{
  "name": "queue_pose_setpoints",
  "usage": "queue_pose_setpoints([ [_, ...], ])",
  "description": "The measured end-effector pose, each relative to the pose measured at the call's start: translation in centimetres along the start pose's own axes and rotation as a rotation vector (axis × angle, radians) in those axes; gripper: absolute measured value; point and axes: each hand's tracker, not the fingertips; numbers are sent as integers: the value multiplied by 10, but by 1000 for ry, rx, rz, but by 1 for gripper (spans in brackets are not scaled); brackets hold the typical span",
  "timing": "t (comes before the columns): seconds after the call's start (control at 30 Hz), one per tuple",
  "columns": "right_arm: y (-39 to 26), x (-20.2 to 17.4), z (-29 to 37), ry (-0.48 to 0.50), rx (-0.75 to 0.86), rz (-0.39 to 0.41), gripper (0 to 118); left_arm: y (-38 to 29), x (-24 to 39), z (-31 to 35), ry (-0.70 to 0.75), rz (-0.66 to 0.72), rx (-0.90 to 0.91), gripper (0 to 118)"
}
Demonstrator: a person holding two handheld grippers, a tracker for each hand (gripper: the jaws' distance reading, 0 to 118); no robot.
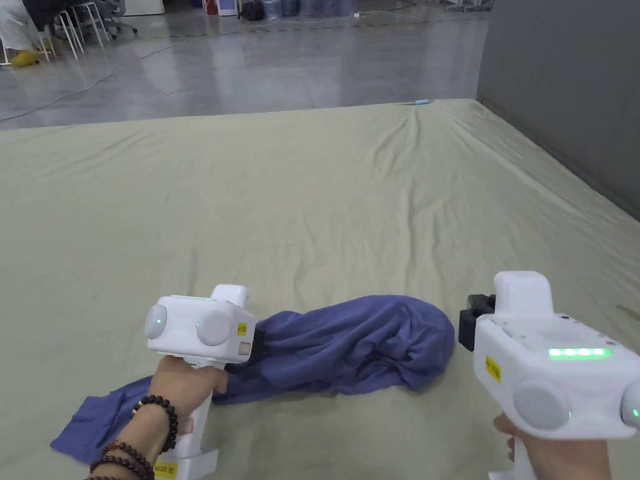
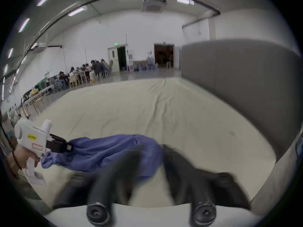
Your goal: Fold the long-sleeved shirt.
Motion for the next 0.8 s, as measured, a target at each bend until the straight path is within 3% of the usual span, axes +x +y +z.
queue_pose_setpoints([
  [0.03, 4, 6, -12, 35, -56, -31, 64, 5, -4, 4, 2, -10, 19, 0],
  [0.07, 6, 12, -27, 66, -113, -66, 96, 6, -5, 9, -3, -15, 35, 0],
  [0.1, 5, 16, -42, 91, -162, -87, 108, 8, -5, 13, -6, -14, 46, 0],
  [0.23, -4, 13, -85, 104, -326, -48, 106, 16, -9, 24, -18, 2, 81, 0],
  [0.27, -8, 9, -97, 93, -359, -31, 104, 17, -9, 26, -20, 5, 85, 0],
  [0.3, -11, 5, -109, 78, -397, -20, 93, 19, -10, 24, -22, 6, 86, 0],
  [0.37, -19, -1, -131, 79, -439, -12, 18, 21, -10, 27, -25, 9, 89, 0],
  [0.4, -22, -3, -141, 76, -447, -3, 1, 21, -10, 28, -24, 8, 91, 0],
  [0.5, -22, -4, -144, 73, -456, -12, 1, 22, -14, 34, -19, 0, 101, 0],
  [0.63, 13, 0, -110, 121, -269, -32, 1, 28, -24, 58, -66, 27, 220, 0],
  [0.8, 102, 3, -93, 190, -85, -53, 1, 65, -38, 115, -35, 40, 391, 0],
])
